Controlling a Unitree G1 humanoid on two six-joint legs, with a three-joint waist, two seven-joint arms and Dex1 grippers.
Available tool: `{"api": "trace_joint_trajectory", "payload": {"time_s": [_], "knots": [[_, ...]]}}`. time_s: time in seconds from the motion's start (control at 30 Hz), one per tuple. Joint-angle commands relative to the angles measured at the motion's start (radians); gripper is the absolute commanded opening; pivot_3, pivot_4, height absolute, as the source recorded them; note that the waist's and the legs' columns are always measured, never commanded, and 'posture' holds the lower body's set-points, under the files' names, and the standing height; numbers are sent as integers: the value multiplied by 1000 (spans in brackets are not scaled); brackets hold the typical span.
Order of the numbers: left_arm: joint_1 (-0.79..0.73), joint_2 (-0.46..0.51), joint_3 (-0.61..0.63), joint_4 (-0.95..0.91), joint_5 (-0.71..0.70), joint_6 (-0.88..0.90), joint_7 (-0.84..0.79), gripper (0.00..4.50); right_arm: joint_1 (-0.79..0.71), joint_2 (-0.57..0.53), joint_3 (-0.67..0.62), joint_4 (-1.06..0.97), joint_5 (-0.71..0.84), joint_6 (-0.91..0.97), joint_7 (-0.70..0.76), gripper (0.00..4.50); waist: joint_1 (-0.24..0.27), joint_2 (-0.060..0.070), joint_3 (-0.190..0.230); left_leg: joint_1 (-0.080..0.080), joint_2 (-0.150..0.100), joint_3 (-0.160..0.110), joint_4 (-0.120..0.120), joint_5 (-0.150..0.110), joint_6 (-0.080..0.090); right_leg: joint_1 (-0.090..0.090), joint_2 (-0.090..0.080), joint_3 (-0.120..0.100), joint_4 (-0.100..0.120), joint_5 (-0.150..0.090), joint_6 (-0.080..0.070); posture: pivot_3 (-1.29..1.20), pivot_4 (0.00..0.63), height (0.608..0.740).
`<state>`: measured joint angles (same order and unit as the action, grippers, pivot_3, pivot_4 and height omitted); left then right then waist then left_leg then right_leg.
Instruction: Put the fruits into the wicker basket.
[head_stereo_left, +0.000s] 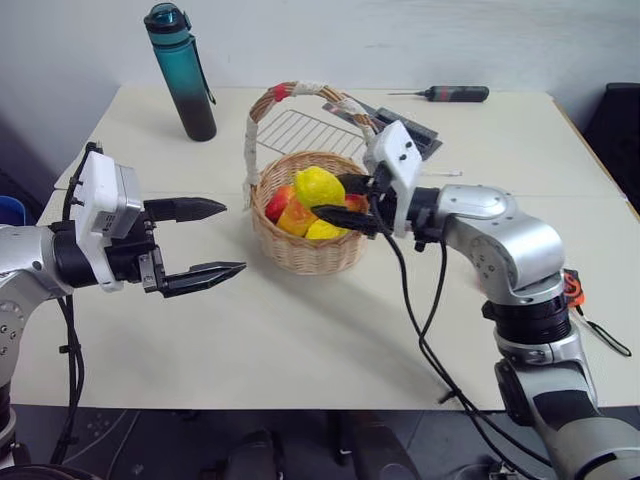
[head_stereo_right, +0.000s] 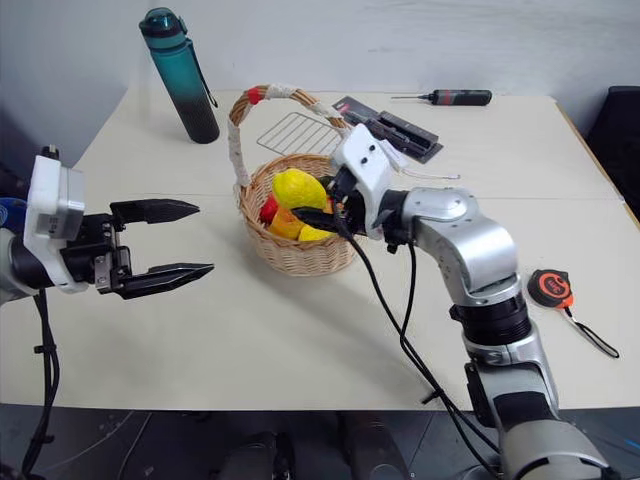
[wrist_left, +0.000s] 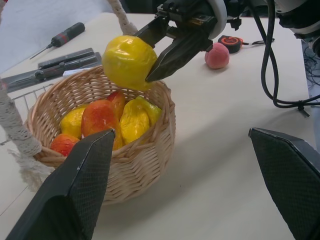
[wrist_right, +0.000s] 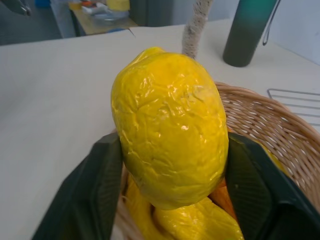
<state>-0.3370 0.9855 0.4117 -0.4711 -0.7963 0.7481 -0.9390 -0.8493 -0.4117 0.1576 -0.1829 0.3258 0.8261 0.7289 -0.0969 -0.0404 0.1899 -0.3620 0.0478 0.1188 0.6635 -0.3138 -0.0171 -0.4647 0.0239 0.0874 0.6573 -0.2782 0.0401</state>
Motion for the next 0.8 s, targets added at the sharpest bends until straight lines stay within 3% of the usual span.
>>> {"api": "trace_joint_trajectory", "payload": {"time_s": [0.03, 0.07, 0.23, 0.33, 0.43, 0.5, 0.6, 0.73, 0.8], "knots": [[-41, 19, 4, 11, 0, -28, 0, 4500, 20, -8, -28, -56, 16, 13, -20, 4247, 1, 0, 0, -2, 0, 0, 0, 0, 0, -1, 0, 0, -1, 0, 0, 0, 150, 740], [-49, 21, -6, 22, 6, -38, -11, 4500, 28, -13, -41, -84, 30, 28, -23, 4469, 3, 0, 0, -3, 0, 0, 0, 0, 0, -2, 0, -1, -1, 0, 0, 0, 150, 740], [-131, 8, -78, 109, 47, -97, -42, 4500, 80, -71, -207, -257, 210, 134, 19, 4469, 11, 0, 0, -11, 0, 1, 0, 0, 0, -12, 0, 0, 1, 0, 1, 0, 150, 740], [-175, -3, -122, 124, 35, -102, -73, 4500, 168, -205, -395, -365, 377, 236, 81, 4469, 23, 0, 0, -13, 0, 0, 0, 0, -1, -14, 0, -1, 2, 0, 1, 0, 150, 740], [-208, -14, -169, 130, 37, -113, -109, 4500, 367, -409, -608, -408, 466, 295, 193, 4469, 36, 0, 0, -14, 0, 0, 0, -1, 1, -12, 0, -1, -1, 0, 1, 0, 150, 740], [-233, -19, -212, 147, 70, -143, -137, 4500, 668, -547, -792, -373, 349, 197, 350, 4469, 42, 0, 0, -12, -1, 0, 0, -2, 3, -10, 0, -1, -3, -1, 3, 0, 150, 740], [-261, -28, -261, 172, 98, -171, -181, 4500, 1031, -610, -1070, -251, 218, 63, 525, 4469, 48, 0, 0, -6, -2, -2, 0, -4, 5, -1, 1, -1, -6, -2, 5, 0, 150, 740], [-277, -37, -288, 193, 100, -182, -234, 4500, 1260, -611, -1168, -124, 88, -183, 624, 4469, 19, -2, 1, -5, -2, 1, 0, -8, 12, 7, 2, 2, -11, -2, 9, 0, 150, 740], [-284, -45, -298, 195, 99, -182, -244, 4500, 1283, -628, -1182, -63, 70, -219, 629, 4469, 4, -7, 4, 9, -1, 1, -1, -8, 13, 21, 2, 2, -14, -3, 12, 0, 150, 740]]}}
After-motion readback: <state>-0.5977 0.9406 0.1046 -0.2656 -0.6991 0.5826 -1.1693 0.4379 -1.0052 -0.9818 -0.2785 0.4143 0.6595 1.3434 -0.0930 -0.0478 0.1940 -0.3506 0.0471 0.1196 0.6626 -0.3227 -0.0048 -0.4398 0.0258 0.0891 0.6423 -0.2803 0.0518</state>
